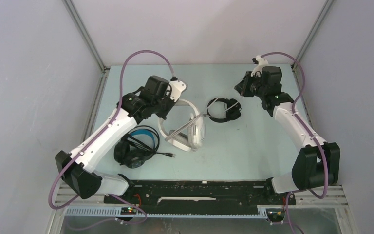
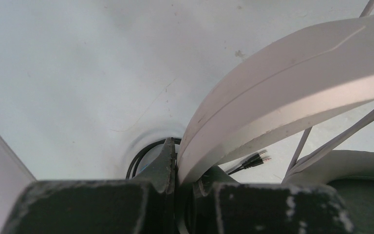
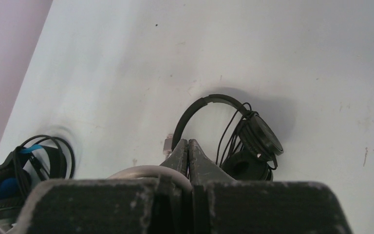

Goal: Wrap the headphones
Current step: Wrap the headphones cable around the headphones.

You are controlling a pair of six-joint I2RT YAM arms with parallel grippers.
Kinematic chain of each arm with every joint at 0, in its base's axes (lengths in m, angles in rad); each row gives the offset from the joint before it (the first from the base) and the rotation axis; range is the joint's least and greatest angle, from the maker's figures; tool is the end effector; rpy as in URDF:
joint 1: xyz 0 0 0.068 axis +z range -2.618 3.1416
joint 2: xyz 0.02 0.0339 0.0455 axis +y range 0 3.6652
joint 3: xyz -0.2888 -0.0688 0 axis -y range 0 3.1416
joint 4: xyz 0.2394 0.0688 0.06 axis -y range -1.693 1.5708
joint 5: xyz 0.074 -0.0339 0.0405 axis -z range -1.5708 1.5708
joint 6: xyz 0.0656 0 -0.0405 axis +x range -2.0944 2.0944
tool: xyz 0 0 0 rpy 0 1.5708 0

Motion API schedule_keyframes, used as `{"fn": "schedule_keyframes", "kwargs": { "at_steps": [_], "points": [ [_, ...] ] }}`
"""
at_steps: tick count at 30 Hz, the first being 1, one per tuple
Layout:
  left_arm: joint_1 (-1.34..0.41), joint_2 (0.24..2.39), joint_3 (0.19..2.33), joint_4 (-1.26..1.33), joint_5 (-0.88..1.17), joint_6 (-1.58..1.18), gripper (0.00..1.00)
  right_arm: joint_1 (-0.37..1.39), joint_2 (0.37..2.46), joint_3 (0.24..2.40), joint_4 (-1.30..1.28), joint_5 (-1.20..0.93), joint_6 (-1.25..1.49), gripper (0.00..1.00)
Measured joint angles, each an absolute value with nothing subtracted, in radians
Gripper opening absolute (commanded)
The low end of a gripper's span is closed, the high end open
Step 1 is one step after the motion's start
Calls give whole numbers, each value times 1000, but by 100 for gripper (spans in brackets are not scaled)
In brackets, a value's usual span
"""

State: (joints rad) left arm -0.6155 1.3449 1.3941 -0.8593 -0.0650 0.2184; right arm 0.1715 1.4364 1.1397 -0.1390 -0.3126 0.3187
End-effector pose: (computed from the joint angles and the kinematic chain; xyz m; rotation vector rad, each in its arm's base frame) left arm 0.2373 -0.1626 0.3656 0.9361 2.1899 -0.1119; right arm 0.3429 0.0799 0.3295 -0.0541 2.0387 0.6241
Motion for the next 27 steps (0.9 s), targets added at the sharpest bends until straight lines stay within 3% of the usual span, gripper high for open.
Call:
{"fn": "schedule_keyframes", "kwargs": {
  "at_steps": [19, 27],
  "points": [
    [-667, 1467, 1386, -841, -400, 244, 0, 232, 1357, 1252, -352, -526, 289, 0],
    [-658, 1528, 1390, -852, -508, 173, 0, 361, 1304, 1252, -383, -582, 321, 0]
  ]
}}
